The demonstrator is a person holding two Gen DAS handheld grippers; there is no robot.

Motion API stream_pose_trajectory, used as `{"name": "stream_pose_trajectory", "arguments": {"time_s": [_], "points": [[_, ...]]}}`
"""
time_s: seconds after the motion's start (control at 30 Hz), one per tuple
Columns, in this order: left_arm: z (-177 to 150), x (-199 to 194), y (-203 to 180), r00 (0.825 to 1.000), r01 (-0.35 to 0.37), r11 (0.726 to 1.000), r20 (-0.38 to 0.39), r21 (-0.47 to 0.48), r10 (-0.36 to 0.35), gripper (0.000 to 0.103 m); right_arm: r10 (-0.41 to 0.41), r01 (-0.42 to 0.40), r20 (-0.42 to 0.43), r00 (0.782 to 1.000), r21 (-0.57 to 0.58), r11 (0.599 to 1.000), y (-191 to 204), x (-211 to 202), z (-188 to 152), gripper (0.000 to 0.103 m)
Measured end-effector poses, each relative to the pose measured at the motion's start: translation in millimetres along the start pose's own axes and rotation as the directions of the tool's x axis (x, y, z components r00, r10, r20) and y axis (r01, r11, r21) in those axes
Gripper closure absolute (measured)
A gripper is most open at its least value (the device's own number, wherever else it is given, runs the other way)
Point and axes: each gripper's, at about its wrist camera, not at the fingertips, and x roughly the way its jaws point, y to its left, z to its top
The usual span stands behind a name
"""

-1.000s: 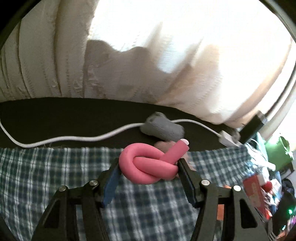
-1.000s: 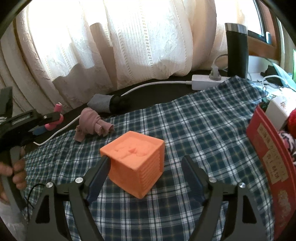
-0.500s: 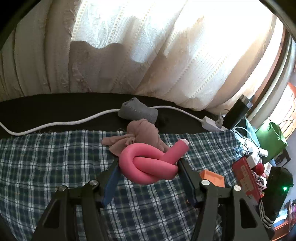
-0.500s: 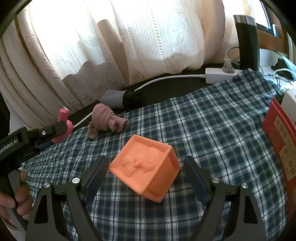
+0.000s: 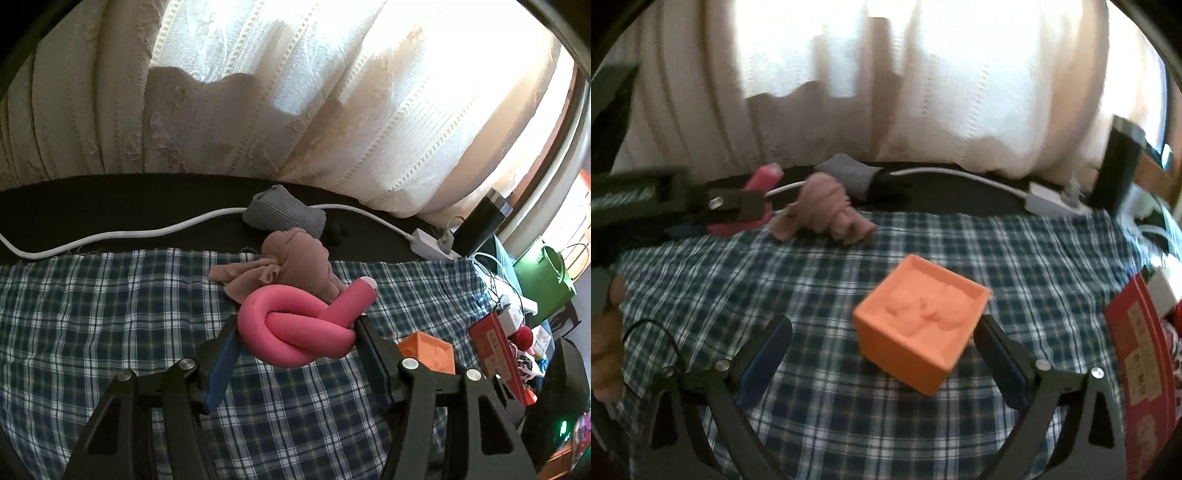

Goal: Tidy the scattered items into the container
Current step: 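Carry the orange cube toward the tin with the right tool while the left tool holds the knot, then lower the orange cube into the tin with the right tool while the left tool carries the knot over it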

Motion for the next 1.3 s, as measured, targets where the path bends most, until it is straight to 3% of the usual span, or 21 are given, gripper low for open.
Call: {"name": "stream_pose_trajectory", "arguments": {"time_s": [0.03, 0.1, 0.33, 0.47, 0.6, 0.8, 1.07, 1.17, 1.3], "points": [[-0.7, 0.9, -1.2, 1.0, 0.0, 1.0, -0.003, 0.004, 0.0, 0.04, 0.0, 0.0, -0.019, 1.0, 0.04, 0.999, -8.6, 3.3, 0.0, 0.012], [-2.4, 2.6, -4.0, 1.0, 0.001, 1.0, -0.008, 0.013, -0.001, 0.04, 0.011, -0.006, -0.049, 0.999, 0.108, 0.994, -22.7, 8.6, -0.4, 0.033], [-5.3, 2.6, -12.9, 1.0, 0.01, 0.999, -0.01, 0.042, -0.01, 0.04, 0.015, -0.015, 0.0, 1.0, 0.144, 0.989, -30.4, -4.9, 1.8, 0.045], [-5.7, 0.1, -17.5, 1.0, 0.021, 0.998, -0.006, 0.055, -0.02, 0.04, 0.007, -0.014, 0.045, 0.999, 0.159, 0.987, -34.7, -17.8, 4.7, 0.046], [-6.7, -4.5, -24.7, 0.999, 0.034, 0.997, 0.0, 0.073, -0.034, 0.04, -0.012, -0.021, 0.132, 0.991, 0.245, 0.969, -57.2, -50.6, 11.6, 0.046], [-10.5, -7.4, -36.9, 0.998, 0.055, 0.993, -0.004, 0.102, -0.055, 0.04, -0.138, 0.058, 0.214, 0.967, 0.343, 0.937, -104.7, -117.9, -5.7, 0.046], [-18.1, -9.3, -56.4, 0.997, 0.077, 0.986, -0.015, 0.147, -0.075, 0.04, -0.367, 0.251, 0.176, 0.914, 0.464, 0.849, -181.7, -191.6, -59.8, 0.046], [-20.7, -10.5, -66.5, 0.996, 0.087, 0.984, -0.025, 0.156, -0.085, 0.04, -0.402, 0.288, 0.146, 0.904, 0.487, 0.825, -204.8, -202.3, -72.7, 0.046], [-25.5, -17.0, -86.4, 0.995, 0.101, 0.977, -0.03, 0.189, -0.097, 0.04, -0.397, 0.293, 0.122, 0.91, 0.489, 0.822, -219.7, -195.6, -79.1, 0.046]]}}
